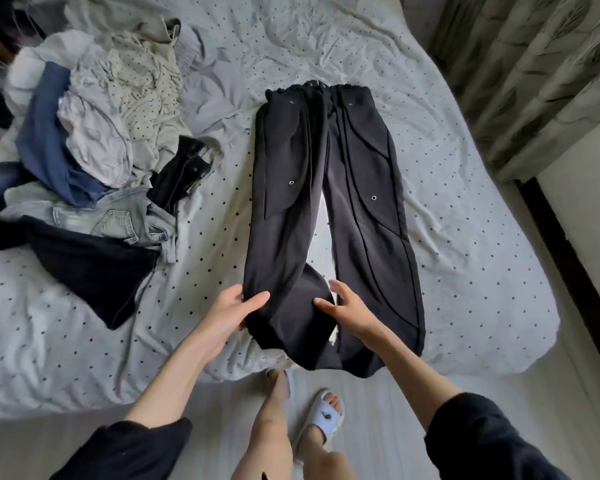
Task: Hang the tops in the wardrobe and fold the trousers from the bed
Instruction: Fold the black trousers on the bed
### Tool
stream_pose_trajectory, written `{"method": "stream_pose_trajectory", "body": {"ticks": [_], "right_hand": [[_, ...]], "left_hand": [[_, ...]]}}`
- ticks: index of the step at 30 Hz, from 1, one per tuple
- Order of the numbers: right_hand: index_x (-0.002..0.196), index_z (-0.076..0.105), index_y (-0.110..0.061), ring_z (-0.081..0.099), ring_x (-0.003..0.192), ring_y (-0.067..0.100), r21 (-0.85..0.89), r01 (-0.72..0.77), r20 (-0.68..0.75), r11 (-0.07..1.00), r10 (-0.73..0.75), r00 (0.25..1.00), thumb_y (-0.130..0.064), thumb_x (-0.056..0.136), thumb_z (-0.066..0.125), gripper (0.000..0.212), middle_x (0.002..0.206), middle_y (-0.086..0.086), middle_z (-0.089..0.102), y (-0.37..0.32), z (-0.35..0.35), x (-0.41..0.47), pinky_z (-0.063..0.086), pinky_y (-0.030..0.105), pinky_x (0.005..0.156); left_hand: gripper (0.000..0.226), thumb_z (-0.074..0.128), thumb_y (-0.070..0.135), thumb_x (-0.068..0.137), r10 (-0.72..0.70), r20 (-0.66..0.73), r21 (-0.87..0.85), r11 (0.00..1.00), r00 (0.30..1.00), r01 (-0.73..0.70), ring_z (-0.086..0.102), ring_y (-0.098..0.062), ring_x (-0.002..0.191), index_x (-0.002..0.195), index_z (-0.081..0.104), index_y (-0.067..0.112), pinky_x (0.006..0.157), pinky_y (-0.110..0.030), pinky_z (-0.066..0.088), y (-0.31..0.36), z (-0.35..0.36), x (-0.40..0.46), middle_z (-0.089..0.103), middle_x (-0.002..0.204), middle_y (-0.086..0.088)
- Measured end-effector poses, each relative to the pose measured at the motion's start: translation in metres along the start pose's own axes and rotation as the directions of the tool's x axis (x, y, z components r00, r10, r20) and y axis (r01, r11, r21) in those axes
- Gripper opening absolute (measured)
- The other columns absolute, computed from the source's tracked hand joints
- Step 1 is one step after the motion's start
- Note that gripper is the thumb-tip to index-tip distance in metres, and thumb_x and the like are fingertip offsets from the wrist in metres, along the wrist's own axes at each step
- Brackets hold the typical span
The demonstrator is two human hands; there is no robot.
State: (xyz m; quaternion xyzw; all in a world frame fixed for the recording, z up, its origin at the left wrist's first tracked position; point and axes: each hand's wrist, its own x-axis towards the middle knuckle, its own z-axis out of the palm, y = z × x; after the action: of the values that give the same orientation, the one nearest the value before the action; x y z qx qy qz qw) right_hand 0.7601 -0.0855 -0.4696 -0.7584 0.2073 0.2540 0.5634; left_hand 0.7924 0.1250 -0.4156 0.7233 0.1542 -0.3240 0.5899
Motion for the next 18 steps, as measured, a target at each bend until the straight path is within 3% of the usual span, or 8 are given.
{"method": "stream_pose_trajectory", "body": {"ticks": [2,4,6,9,12,14,18], "right_hand": [[0.136,0.045,-0.013,0.045,0.121,0.009,0.174,-0.031,0.078,0.984,0.017,0.997,-0.028,0.088,0.065,0.054,0.128,-0.006,0.049,0.003,0.007,0.005,0.037,0.012,0.093],[0.112,0.060,-0.009,0.058,0.104,0.013,0.217,-0.007,0.103,0.976,-0.016,0.995,-0.025,0.088,0.065,0.029,0.110,0.000,0.063,0.001,0.018,0.011,0.047,0.018,0.084],[0.094,0.063,-0.002,0.060,0.085,0.016,0.209,0.004,0.059,0.978,-0.017,0.998,-0.022,0.089,0.064,0.021,0.093,0.008,0.066,-0.002,0.029,0.013,0.048,0.032,0.079],[0.068,0.046,-0.008,0.041,0.064,0.014,0.185,0.007,-0.037,0.983,0.000,0.999,-0.027,0.091,0.059,0.032,0.067,0.006,0.044,0.005,0.042,0.002,0.033,0.030,0.060],[0.072,0.043,-0.001,0.036,0.074,0.018,0.253,-0.029,-0.028,0.967,0.037,0.999,-0.032,0.094,0.052,0.039,0.078,0.005,0.038,0.027,0.048,-0.016,0.030,0.031,0.069],[0.075,0.041,-0.008,0.035,0.075,0.020,0.322,-0.036,-0.048,0.946,0.054,0.997,-0.034,0.095,0.050,0.035,0.079,0.006,0.035,0.037,0.049,-0.029,0.030,0.034,0.069],[0.077,0.041,-0.013,0.038,0.073,0.022,0.404,-0.035,-0.072,0.914,0.070,0.995,-0.034,0.095,0.051,0.029,0.078,0.008,0.036,0.044,0.050,-0.040,0.034,0.037,0.069]], "left_hand": [[0.011,0.061,0.020,0.090,0.026,-0.068,0.004,1.000,0.997,-0.026,0.065,-0.012,0.095,0.101,0.058,0.019,0.079,-0.024,0.052,-0.007,-0.004,0.000,0.068,0.102,0.001],[0.004,0.059,0.021,0.091,0.080,-0.166,0.082,0.994,0.983,-0.067,0.063,-0.005,0.084,0.090,0.055,0.022,0.066,-0.015,0.048,-0.014,-0.009,0.001,0.065,0.092,0.005],[0.007,0.057,0.021,0.093,0.147,-0.264,0.212,0.973,0.953,-0.091,0.061,-0.010,0.083,0.092,0.057,0.014,0.071,-0.020,0.046,-0.023,-0.017,0.002,0.064,0.091,0.000],[0.017,0.053,0.019,0.094,0.203,-0.388,0.304,0.949,0.899,-0.083,0.056,-0.019,0.086,0.096,0.061,0.004,0.076,-0.027,0.042,-0.033,-0.032,0.003,0.062,0.091,-0.007],[0.021,0.049,0.022,0.096,0.227,-0.410,0.394,0.918,0.883,-0.053,0.051,-0.021,0.078,0.091,0.057,0.004,0.071,-0.031,0.039,-0.044,-0.042,0.008,0.058,0.082,-0.008],[0.022,0.043,0.024,0.098,0.232,-0.365,0.463,0.885,0.902,-0.040,0.048,-0.022,0.077,0.092,0.053,0.006,0.067,-0.030,0.034,-0.052,-0.038,0.010,0.054,0.081,-0.007],[0.022,0.043,0.030,0.098,0.166,-0.259,0.298,0.951,0.951,-0.085,0.049,-0.017,0.079,0.097,0.053,0.010,0.065,-0.023,0.039,-0.072,-0.024,0.005,0.055,0.084,-0.001]]}}
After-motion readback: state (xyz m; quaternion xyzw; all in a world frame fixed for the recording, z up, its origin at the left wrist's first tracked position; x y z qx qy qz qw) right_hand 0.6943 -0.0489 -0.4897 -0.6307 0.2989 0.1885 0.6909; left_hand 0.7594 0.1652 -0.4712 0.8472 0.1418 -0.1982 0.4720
